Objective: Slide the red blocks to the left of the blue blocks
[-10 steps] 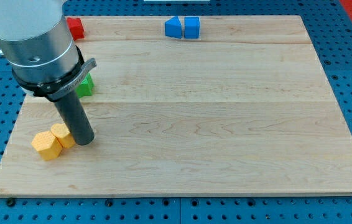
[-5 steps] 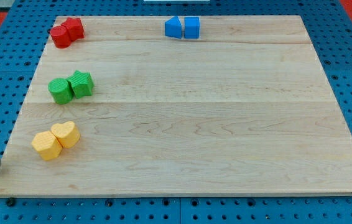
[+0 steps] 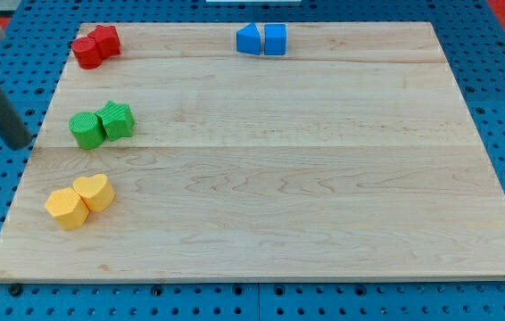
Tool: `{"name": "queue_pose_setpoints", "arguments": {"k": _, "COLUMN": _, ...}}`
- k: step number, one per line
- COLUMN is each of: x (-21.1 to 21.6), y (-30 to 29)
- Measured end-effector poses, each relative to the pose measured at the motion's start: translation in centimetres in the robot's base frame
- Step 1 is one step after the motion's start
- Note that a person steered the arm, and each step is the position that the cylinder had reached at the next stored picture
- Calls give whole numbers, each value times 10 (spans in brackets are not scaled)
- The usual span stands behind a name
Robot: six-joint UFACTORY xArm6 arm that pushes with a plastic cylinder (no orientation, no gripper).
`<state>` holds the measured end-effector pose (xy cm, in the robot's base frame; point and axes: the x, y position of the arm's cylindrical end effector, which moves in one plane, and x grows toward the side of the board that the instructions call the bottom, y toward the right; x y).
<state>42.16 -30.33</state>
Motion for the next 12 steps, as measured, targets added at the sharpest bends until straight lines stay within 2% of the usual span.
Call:
{"name": "queue_pose_setpoints", "arguments": {"k": 2, "x": -100, "y": 33}}
{"name": "queue_pose_setpoints", "arguments": {"k": 4, "x": -166, "y": 38}}
{"name": "queue_pose_setpoints", "arguments": {"k": 6, "x": -164, "y": -1}}
{"name": "queue_pose_setpoints", "arguments": {"k": 8, "x": -208, "y": 46}}
{"name": "queue_pose_setpoints", "arguments": {"k": 9, "x": -208, "y": 79}}
{"name": "queue_pose_setpoints", "arguments": {"k": 10, "x": -230, "y": 76}}
{"name": "queue_pose_setpoints", "arguments": {"k": 11, "x": -230, "y": 84}}
{"name": "queue_pose_setpoints", "arguments": {"k": 12, "x": -215, "y": 146}}
